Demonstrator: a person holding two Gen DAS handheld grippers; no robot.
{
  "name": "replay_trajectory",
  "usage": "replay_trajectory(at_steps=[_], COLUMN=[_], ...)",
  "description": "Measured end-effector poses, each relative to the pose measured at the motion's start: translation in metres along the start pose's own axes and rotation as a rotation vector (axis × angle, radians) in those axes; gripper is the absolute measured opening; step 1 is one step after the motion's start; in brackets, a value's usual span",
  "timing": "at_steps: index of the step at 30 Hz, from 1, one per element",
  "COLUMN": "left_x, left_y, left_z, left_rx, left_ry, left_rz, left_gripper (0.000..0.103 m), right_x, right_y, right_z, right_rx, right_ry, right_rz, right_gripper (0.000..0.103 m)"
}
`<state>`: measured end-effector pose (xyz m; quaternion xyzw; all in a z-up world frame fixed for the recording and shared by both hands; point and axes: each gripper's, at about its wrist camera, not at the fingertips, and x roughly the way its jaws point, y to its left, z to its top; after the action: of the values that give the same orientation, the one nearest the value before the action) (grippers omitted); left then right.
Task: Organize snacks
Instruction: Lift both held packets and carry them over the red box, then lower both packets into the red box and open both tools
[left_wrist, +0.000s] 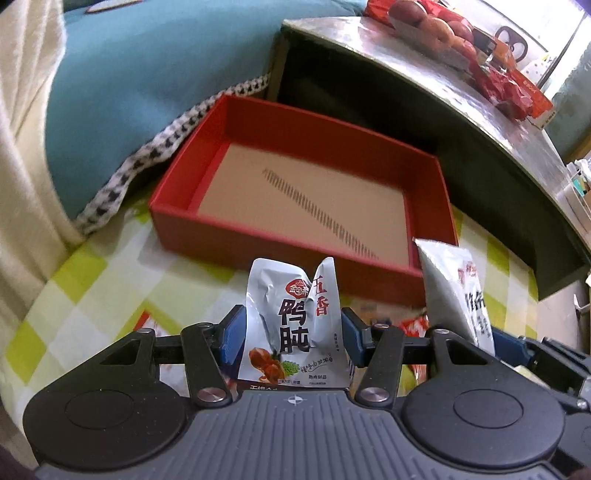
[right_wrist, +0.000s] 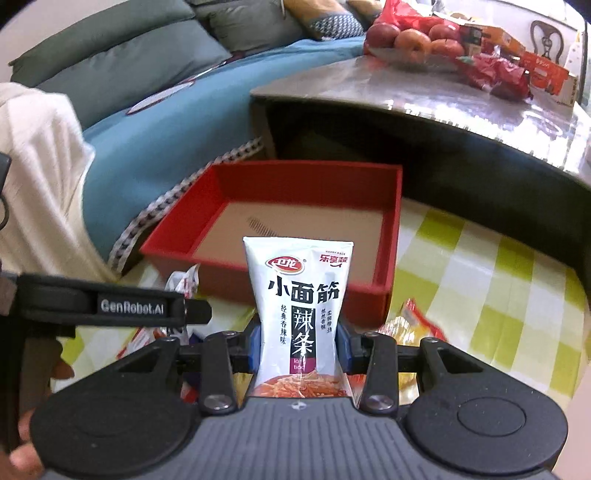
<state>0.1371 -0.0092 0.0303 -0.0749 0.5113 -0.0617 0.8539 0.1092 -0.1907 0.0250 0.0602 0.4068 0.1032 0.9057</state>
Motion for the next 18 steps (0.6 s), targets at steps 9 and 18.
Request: replay_trajectory(at_steps=[9, 18], left_x=[0.010, 0.027], left_y=[-0.018, -0.026], left_z=[0.030, 0.056], left_rx=[0.032, 0.051], left_ry=[-0.050, -0.097], left_rz=[0.034, 0.100], left_gripper=[0.062, 0.062], right_x=[0.015, 0.039], right_y=[-0.008, -0.011], right_z=[0.030, 0.048], right_rx=[0.005, -0.026], right_ry=[-0.057, -0.072], right_rz=[-0.030, -0.067], right_gripper=[0.042, 0.042])
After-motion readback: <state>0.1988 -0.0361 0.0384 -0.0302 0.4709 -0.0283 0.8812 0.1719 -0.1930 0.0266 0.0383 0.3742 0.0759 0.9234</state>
